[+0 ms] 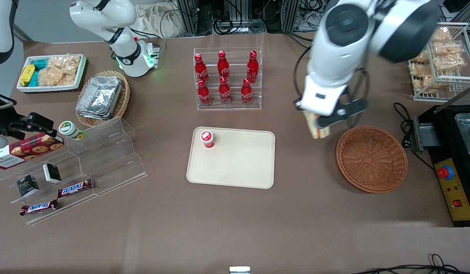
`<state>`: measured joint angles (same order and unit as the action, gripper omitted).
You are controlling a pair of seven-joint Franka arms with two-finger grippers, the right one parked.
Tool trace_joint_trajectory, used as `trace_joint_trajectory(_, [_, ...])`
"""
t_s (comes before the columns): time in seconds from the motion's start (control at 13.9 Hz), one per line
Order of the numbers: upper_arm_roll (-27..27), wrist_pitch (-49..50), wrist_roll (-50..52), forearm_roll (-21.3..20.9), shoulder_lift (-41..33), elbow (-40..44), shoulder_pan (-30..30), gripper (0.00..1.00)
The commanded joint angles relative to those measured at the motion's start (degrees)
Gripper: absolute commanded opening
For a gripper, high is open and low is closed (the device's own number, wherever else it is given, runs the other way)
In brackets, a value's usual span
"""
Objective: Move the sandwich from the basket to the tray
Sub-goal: 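Lift the sandwich and carry it over the cream tray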
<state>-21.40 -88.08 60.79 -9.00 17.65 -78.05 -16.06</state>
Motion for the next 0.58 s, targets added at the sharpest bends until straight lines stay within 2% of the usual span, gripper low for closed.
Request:
trace_joint_trajectory(0.0, [0.3, -5.9, 5.0, -1.0, 7.9, 1.4, -2.0, 0.0])
trace_joint_trajectory(0.51, [0.3, -24.0, 8.1, -0.8, 23.7, 1.0, -3.6, 0.0])
